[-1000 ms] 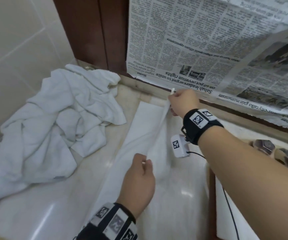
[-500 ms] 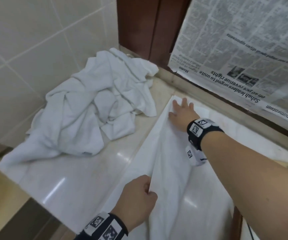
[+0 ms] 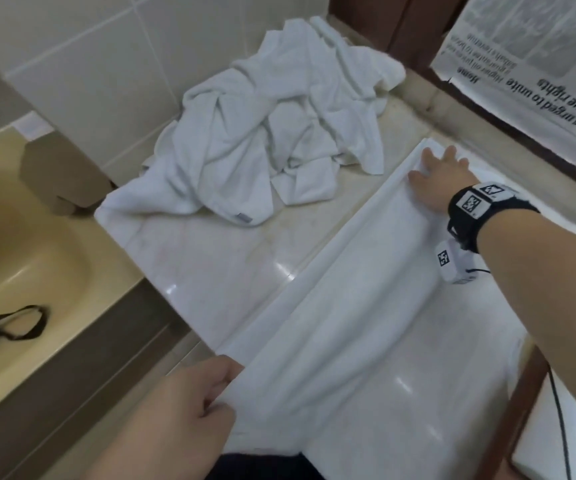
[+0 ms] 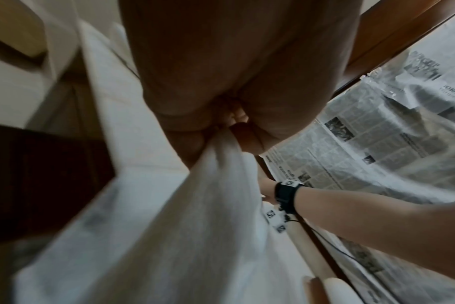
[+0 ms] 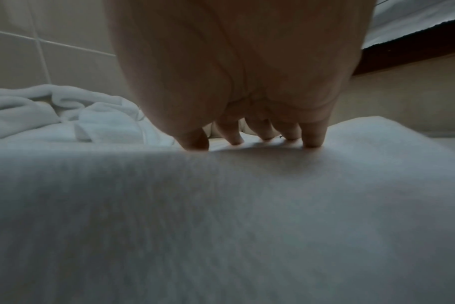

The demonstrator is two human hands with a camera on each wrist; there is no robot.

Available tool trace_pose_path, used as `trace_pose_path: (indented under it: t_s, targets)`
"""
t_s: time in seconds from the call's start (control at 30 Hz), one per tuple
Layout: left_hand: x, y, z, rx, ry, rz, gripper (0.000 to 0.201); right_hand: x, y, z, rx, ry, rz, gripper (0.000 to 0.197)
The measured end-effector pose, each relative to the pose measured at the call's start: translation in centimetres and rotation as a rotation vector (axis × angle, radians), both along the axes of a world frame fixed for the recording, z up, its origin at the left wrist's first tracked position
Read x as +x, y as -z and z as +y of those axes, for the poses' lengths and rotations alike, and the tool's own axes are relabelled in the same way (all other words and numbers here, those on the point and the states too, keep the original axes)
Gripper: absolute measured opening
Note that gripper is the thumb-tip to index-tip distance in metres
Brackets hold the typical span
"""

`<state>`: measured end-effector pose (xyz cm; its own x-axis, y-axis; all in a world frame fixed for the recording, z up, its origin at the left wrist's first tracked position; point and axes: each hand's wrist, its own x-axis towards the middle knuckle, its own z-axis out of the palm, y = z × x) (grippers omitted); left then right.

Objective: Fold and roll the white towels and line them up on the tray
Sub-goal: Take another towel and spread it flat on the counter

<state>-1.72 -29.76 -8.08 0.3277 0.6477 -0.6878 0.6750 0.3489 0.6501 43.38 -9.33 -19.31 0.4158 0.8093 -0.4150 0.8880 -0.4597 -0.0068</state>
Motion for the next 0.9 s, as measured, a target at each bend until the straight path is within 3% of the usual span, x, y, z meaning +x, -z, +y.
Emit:
trace_pose_path:
  t_s: [0.1,0.27,0.37,0.43,0.5,0.6,0.67,0.77,0.9]
  targets:
    - [-4.2,2.3,-0.6,-0.047,0.017,0.055,0.05,-0.2,0.1,0.0,0.009,0.008,-0.018,0.064]
    - [-10.3,10.4,-1.3,-0.043,-0.042,0.344,0.033,-0.8,-0.2,-0.6,0.056,0.049,-0.017,0.062]
    - [-11.2,12.5,-1.3,0.018,-0.105,0.426,0.04,-1.3,-0.9,-1.6,0.105,0.107,-0.027,0.059]
    - [-9.5,11.7,-0.8,0.22,-0.141,0.404,0.044,-1.3,-1.2,-2.1,0.139,0.157,-0.03,0.058]
    - [-6.8,10.1,-0.3,0.553,-0.145,0.322,0.04,-0.7,-1.3,-2.3,0.193,0.202,-0.019,0.06]
    - [-1.7,8.5,0.5,0.929,0.013,0.162,0.027,0.7,-2.0,-1.3,0.325,0.271,0.07,0.058]
    - [1.7,9.6,1.0,0.976,0.14,0.111,0.033,1.7,-2.6,-0.3,0.335,0.308,0.11,0.051]
    - [5.7,11.8,1.0,0.946,0.331,0.179,0.05,2.9,-3.4,0.8,0.343,0.358,0.158,0.034]
    - [7.1,13.8,0.7,0.891,0.395,0.215,0.057,3.8,-4.3,1.7,0.261,0.319,0.193,0.02]
